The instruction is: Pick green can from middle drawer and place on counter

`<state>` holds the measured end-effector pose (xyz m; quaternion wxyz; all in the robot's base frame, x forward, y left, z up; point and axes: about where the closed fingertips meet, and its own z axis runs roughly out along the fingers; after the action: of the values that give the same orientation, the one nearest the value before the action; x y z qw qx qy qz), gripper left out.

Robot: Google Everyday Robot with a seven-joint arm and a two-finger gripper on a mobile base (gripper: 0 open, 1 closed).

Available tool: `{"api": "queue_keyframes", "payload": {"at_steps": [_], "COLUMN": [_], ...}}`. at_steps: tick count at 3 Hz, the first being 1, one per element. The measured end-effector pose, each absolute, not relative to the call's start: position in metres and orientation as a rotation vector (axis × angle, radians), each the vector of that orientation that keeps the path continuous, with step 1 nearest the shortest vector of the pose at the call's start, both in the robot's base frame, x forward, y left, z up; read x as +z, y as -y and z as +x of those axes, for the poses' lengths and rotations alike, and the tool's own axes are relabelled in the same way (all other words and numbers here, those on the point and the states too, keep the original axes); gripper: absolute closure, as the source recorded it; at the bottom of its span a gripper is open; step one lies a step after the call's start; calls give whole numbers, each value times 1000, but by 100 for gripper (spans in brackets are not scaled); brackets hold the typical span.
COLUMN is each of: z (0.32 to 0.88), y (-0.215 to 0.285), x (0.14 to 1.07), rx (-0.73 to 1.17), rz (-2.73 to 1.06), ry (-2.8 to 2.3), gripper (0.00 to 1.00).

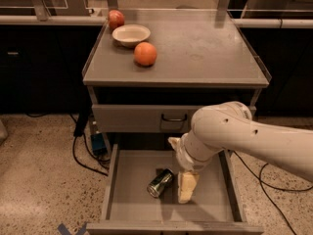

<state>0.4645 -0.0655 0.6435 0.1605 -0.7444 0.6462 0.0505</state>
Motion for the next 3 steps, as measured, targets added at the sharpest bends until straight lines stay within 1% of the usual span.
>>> {"api": "queue_keyframes", "payload": {"at_steps": [3], "z": [481], "y": [56], "x": [621], "rx": [158], "rz": [-2149], "ry": [-1753], "gripper": [0]}}
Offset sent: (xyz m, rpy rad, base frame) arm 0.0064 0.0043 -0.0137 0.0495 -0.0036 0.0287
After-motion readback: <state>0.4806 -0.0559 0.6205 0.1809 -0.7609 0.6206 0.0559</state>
